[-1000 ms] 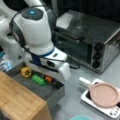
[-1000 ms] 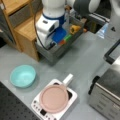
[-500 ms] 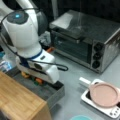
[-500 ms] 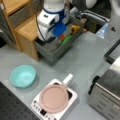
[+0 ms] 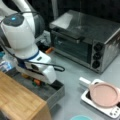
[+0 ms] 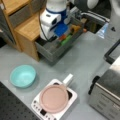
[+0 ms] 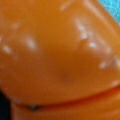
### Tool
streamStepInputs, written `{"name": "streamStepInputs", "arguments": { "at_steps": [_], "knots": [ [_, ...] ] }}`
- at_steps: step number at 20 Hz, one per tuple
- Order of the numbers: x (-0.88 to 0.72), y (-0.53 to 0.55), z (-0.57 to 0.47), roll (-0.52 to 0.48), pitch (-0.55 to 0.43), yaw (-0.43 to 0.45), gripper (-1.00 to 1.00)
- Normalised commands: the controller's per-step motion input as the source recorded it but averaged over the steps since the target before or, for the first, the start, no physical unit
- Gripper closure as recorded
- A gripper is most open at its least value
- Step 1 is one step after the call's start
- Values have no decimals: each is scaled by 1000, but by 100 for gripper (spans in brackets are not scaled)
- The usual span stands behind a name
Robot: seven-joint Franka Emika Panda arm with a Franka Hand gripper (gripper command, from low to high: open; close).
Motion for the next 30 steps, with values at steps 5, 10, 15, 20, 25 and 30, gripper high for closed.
{"name": "streamStepInputs", "arguments": {
  "at_steps": [5,10,15,20,25,30],
  "knots": [
    [-36,114,-52,-47,-107,25,100],
    [60,116,31,-11,-84,-8,100],
    [134,95,88,37,-15,-48,100],
    [229,70,105,54,25,-55,-100],
    [324,19,92,69,69,-44,-100],
    [383,-10,120,97,107,-29,-100]
  ]
}}
